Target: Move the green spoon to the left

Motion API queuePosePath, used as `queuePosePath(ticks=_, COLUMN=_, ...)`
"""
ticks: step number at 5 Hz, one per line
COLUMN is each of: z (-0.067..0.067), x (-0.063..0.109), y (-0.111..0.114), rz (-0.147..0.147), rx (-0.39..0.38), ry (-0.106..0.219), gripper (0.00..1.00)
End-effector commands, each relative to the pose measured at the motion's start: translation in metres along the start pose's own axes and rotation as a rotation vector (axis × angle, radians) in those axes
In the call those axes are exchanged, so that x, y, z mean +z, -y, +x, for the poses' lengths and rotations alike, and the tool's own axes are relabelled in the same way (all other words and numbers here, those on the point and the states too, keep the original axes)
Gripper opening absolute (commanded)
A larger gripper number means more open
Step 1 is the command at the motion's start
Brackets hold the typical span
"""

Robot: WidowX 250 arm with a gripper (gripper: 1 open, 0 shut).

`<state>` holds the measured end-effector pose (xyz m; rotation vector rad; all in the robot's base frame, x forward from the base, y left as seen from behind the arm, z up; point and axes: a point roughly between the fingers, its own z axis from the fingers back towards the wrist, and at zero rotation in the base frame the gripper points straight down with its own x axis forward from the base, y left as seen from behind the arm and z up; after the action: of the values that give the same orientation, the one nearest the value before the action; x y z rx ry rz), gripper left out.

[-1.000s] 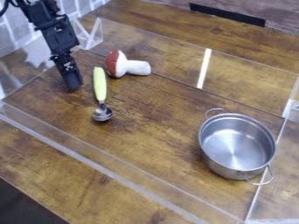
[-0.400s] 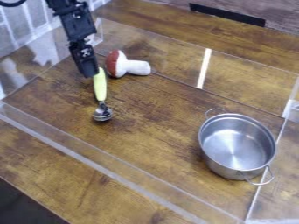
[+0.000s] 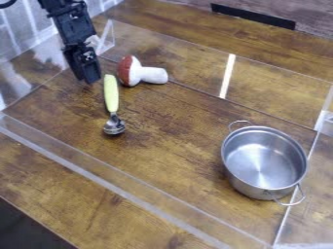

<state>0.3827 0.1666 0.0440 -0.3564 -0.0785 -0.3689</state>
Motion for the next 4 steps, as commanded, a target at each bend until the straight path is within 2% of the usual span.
queuePosePath(ticks=1, z=0.033, x=0.034, y=0.024, rz=0.078, rx=-0.019, ry=0.057, gripper=1.0)
queuePosePath(ticks=2, z=0.044, x=0.041, y=0.023, rz=0.083, rx=-0.02, ry=0.052, gripper=1.0)
queuePosePath(ticks=3, z=0.056, x=0.053, y=0.028, rz=0.098, rx=0.004, ry=0.056, gripper=1.0)
queuePosePath(ticks=4, z=0.066, x=0.056, y=0.032, rz=0.112, rx=0.037, ry=0.061, gripper=1.0)
